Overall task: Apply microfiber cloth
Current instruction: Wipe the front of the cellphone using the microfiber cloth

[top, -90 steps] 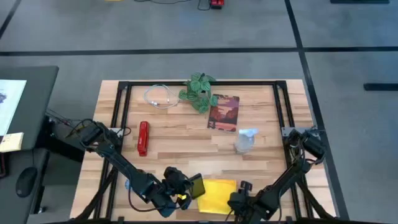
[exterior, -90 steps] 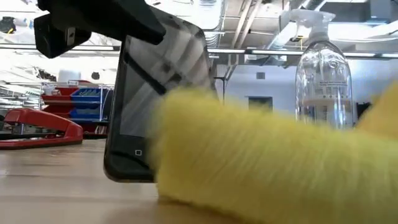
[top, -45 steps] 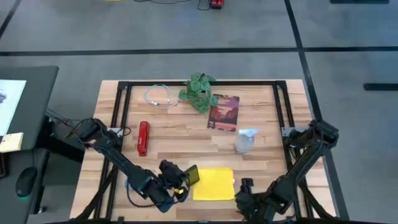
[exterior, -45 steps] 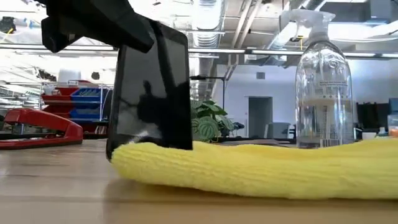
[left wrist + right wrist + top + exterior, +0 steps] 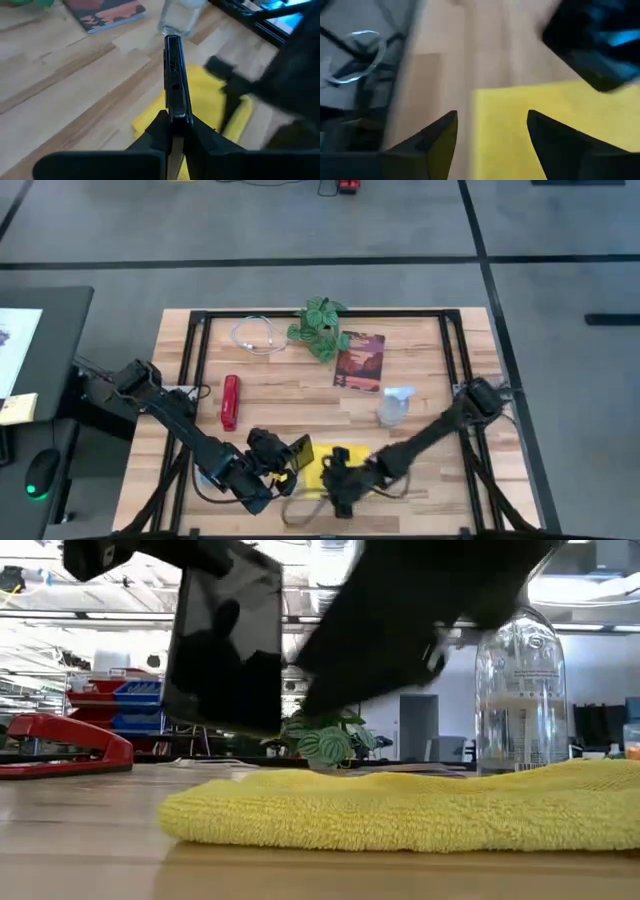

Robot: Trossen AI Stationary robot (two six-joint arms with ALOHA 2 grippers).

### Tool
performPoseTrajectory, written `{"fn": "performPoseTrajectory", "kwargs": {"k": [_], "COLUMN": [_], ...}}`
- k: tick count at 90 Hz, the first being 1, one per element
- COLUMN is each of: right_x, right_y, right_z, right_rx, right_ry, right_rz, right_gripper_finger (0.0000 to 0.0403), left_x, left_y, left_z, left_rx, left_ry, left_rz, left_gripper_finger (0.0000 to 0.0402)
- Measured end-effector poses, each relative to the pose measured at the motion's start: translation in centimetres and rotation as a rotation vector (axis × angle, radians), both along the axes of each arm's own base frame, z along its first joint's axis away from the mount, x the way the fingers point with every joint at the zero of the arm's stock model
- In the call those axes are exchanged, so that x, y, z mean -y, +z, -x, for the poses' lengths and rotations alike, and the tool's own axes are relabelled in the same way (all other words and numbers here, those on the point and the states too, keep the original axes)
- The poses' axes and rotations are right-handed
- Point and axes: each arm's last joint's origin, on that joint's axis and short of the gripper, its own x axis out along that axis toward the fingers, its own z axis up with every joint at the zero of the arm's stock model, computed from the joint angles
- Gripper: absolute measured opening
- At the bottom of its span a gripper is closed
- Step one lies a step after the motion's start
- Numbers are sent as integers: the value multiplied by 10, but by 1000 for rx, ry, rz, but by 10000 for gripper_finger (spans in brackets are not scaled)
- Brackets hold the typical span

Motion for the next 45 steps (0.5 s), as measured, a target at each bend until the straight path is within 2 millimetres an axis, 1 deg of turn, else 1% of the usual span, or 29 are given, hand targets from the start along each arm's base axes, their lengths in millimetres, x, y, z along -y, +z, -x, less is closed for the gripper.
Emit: {"fn": "performPoseTrajectory", "kwargs": {"k": [8, 12, 17, 22, 25, 32, 34, 37, 45], "right_x": [3, 2, 0, 0, 0, -2, -3, -5, -6], "right_y": [-23, -31, -35, -43, -45, -47, -47, -45, -33], "right_z": [-5, -7, -9, -9, -9, -8, -8, -7, -2], "right_rx": [-35, -33, -33, -51, -60, -70, -69, -62, -45], "right_ry": [-12, -26, -31, -50, -65, -82, -86, -99, -135], "right_rz": [15, 9, -28, -53, -70, -92, -97, -104, -109], "right_gripper_finger": [206, 196, 176, 141, 116, 39, 26, 16, 8], "left_x": [0, 1, 2, 3, 4, 5, 6, 6, 8], "left_y": [-3, -3, -4, -4, -4, -5, -6, -7, -11], "left_z": [5, 7, 9, 10, 11, 12, 13, 14, 17], "left_rx": [-30, -32, -37, -36, -34, -23, -18, -14, -4], "left_ry": [24, 29, 33, 32, 35, 44, 50, 60, 81], "left_rz": [24, 30, 30, 36, 42, 63, 73, 85, 113], "left_gripper_finger": [7, 7, 7, 7, 7, 7, 7, 7, 7]}}
